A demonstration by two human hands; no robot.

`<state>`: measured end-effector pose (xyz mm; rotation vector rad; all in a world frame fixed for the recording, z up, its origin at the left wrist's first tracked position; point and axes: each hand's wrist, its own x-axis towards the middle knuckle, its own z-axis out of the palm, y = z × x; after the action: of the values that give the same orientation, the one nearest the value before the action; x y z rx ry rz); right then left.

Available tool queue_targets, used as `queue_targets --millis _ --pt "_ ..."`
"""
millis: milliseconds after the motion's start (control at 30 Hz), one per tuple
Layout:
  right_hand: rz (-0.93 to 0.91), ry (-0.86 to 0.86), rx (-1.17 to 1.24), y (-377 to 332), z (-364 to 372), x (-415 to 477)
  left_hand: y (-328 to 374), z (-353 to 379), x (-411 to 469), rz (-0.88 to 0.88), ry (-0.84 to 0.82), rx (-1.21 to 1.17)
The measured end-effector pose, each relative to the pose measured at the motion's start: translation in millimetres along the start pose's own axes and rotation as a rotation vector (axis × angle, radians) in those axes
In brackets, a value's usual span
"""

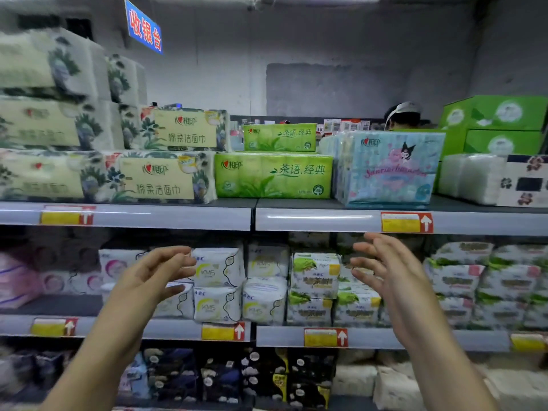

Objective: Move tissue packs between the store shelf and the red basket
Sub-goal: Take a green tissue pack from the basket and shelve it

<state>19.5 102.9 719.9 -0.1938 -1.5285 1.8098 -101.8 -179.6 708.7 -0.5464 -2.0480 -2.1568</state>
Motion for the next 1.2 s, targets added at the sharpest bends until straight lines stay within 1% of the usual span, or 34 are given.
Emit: queue_targets --millis 100,200,333,533,633,767,867,1000,1200 --pt "-0.004 0.036 0.011 -2 22 -15 4 -35 3 -0.012 -0.006 -0.001" --pt "-0.011 0.045 -0.001 -5 38 -26 8 -54 6 -0.018 -0.02 -0.012" --pt "-0.024 0.022 -0.012 -8 51 -34 11 -61 4 -0.008 -0.038 -0.017" --pt "0.004 0.001 -0.018 -3 51 -38 5 -62 -6 -0.014 0.02 -0.078" --pt "0.018 -0.02 -0.071 5 55 -38 -3 -65 -8 -0.031 0.045 -0.09" --pt "0.016 0.001 -0.149 25 68 -48 -16 -80 -14 -0.037 0.075 -0.069" --pt "0.029 0.006 -0.213 44 91 -61 -27 -102 -15 -0.039 0.069 -0.011" --pt "0.0 0.014 -0.302 69 132 -79 -33 -142 -4 -0.087 0.029 -0.054" --pt "0.045 0.033 -0.251 94 202 -104 -38 -213 17 -0.085 -0.004 -0.047"
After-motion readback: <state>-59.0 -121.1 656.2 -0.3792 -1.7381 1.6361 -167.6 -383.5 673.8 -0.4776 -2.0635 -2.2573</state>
